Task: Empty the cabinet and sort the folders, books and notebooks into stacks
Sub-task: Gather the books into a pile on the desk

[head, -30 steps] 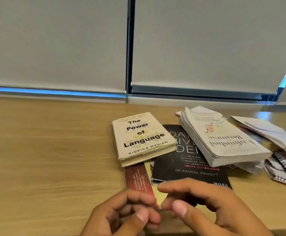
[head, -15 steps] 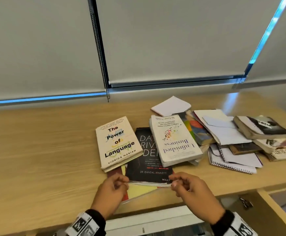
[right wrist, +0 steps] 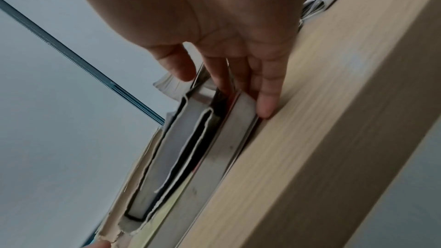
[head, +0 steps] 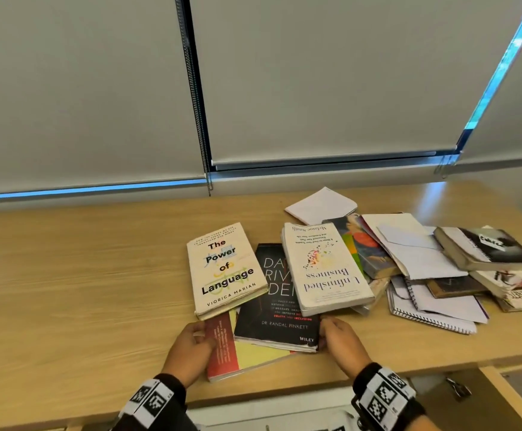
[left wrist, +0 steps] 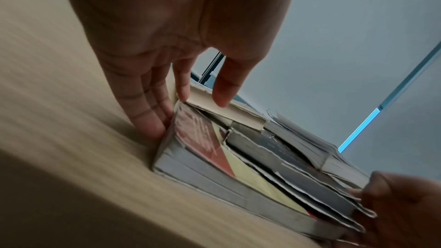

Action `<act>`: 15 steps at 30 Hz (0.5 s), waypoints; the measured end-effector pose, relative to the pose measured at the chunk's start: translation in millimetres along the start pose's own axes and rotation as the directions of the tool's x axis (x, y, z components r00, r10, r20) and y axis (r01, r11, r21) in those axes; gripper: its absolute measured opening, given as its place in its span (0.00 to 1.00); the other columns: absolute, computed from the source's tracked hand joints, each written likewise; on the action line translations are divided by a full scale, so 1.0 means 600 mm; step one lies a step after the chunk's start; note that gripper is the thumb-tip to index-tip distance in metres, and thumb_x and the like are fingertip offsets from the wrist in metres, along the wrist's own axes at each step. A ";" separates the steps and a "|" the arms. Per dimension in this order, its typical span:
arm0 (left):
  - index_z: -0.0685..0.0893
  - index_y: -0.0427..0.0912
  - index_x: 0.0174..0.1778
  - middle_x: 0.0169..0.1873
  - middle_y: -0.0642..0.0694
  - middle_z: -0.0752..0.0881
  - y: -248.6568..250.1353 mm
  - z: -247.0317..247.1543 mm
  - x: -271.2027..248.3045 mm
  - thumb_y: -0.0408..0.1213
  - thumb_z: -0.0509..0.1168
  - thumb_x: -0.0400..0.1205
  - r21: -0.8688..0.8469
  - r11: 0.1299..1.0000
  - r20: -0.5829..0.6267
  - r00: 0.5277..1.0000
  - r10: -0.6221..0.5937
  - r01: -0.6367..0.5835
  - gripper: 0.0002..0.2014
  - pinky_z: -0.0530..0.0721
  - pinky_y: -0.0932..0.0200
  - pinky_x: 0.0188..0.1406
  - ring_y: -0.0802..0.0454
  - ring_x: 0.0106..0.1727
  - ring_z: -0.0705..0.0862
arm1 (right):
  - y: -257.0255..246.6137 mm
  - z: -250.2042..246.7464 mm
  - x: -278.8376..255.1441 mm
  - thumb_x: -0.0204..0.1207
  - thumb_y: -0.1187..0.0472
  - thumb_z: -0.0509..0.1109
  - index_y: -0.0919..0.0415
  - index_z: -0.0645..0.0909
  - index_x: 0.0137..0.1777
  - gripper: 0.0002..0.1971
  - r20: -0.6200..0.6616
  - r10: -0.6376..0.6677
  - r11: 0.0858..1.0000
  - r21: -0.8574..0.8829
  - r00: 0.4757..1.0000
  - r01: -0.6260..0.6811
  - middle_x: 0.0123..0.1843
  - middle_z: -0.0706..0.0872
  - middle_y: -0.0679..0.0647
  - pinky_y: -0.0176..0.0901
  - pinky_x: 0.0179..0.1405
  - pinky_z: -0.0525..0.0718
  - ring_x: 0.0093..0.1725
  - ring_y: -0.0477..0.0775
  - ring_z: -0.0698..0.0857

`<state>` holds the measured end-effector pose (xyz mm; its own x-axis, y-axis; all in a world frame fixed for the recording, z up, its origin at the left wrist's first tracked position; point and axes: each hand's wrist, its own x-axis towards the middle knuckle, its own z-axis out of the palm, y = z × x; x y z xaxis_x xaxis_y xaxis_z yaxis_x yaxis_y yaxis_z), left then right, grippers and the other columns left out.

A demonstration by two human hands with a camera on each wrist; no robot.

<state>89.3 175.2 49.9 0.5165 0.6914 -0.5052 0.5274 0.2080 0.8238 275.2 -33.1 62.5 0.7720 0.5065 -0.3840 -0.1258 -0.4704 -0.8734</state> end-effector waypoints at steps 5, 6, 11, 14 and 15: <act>0.73 0.46 0.65 0.52 0.39 0.88 -0.004 -0.045 0.035 0.32 0.65 0.81 0.042 0.999 -0.037 0.999 -0.001 0.002 0.17 0.87 0.42 0.54 0.41 0.46 0.90 | -0.007 0.042 0.007 0.80 0.50 0.68 0.57 0.86 0.50 0.11 0.054 0.007 1.000 -0.003 0.999 -0.007 0.47 0.92 0.48 0.45 0.55 0.86 0.48 0.47 0.89; 0.73 0.45 0.66 0.52 0.39 0.88 -0.006 -0.057 0.041 0.33 0.66 0.81 0.054 0.999 -0.045 0.999 -0.003 0.006 0.18 0.88 0.43 0.53 0.41 0.46 0.90 | -0.003 0.055 0.012 0.77 0.49 0.72 0.56 0.86 0.53 0.12 0.053 -0.012 0.999 -0.043 0.999 0.014 0.49 0.91 0.46 0.46 0.59 0.85 0.51 0.45 0.89; 0.74 0.40 0.71 0.48 0.41 0.90 -0.008 -0.116 0.071 0.32 0.68 0.80 0.161 0.987 -0.079 0.997 0.017 -0.004 0.23 0.83 0.55 0.42 0.45 0.45 0.90 | -0.005 0.130 0.033 0.70 0.53 0.79 0.57 0.85 0.54 0.15 0.048 0.006 1.000 0.002 0.999 -0.006 0.49 0.92 0.48 0.47 0.57 0.88 0.50 0.45 0.90; 0.74 0.39 0.71 0.46 0.43 0.91 -0.009 -0.151 0.081 0.28 0.69 0.77 0.248 0.969 -0.099 0.994 0.046 -0.020 0.25 0.82 0.56 0.43 0.47 0.45 0.89 | -0.013 0.169 0.051 0.67 0.55 0.80 0.57 0.86 0.50 0.14 0.060 0.015 1.000 0.018 0.998 -0.016 0.47 0.92 0.48 0.52 0.57 0.88 0.49 0.47 0.90; 0.74 0.39 0.71 0.46 0.43 0.91 -0.011 -0.163 0.084 0.27 0.69 0.76 0.273 0.962 -0.100 0.993 0.056 -0.027 0.25 0.82 0.57 0.42 0.47 0.45 0.89 | -0.019 0.183 0.057 0.67 0.56 0.80 0.57 0.86 0.50 0.13 0.070 0.018 1.000 0.024 0.997 -0.020 0.46 0.92 0.49 0.54 0.56 0.88 0.48 0.48 0.90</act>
<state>45.7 276.3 44.3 0.4751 0.7676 -0.4302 0.6773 -0.0069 0.7356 234.8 68.8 26.1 0.7242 0.5473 -0.4195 -0.1558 -0.4627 -0.8727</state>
